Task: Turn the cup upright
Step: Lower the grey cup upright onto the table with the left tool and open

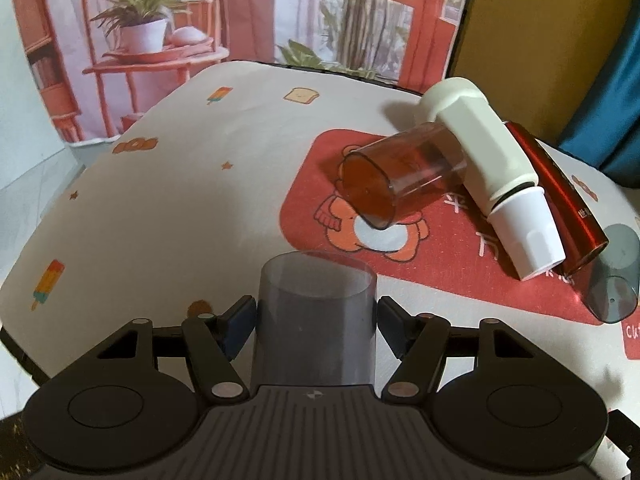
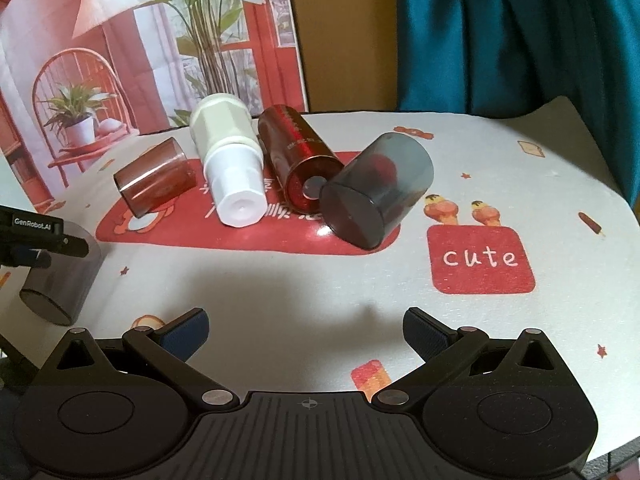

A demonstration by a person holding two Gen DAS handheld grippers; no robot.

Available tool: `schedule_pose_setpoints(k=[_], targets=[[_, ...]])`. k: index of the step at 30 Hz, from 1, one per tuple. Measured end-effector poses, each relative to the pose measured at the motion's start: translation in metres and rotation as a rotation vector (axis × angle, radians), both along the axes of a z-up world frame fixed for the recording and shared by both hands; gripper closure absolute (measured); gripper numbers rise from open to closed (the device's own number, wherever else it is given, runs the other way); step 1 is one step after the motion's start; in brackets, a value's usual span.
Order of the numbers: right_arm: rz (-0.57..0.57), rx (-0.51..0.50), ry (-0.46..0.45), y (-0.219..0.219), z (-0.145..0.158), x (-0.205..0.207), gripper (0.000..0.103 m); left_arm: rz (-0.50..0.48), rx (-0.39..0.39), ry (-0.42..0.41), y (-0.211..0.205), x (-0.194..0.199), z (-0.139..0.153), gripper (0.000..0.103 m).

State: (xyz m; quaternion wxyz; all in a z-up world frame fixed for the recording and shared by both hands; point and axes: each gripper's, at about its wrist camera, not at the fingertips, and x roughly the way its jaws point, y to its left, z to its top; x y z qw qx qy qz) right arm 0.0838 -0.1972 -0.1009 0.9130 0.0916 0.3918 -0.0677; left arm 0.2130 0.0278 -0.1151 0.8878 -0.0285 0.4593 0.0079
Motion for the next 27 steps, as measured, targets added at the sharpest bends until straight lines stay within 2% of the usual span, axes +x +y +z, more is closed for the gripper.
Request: schedule_pose_setpoints(k=[7, 13, 19, 24, 27], targets=[[-0.004, 0.011, 0.007, 0.000, -0.001, 0.000, 0.000, 0.056, -0.040, -0.036, 0.022, -0.012, 0.010, 0.034], [0.012, 0.010, 0.011, 0.005, -0.002, 0.001, 0.000, 0.092, -0.033, -0.115, 0.036, -0.008, 0.026, 0.035], [-0.001, 0.020, 0.003, 0.002, -0.001, 0.000, 0.000, 0.062, 0.024, -0.206, 0.030, -0.001, 0.030, 0.035], [-0.001, 0.022, 0.009, 0.002, -0.002, 0.001, 0.000, 0.087, 0.031, -0.198, 0.032, 0.005, 0.019, 0.035], [-0.002, 0.027, 0.010, 0.001, -0.002, 0.001, 0.000, 0.068, 0.068, -0.204, 0.025, -0.002, 0.016, 0.035]])
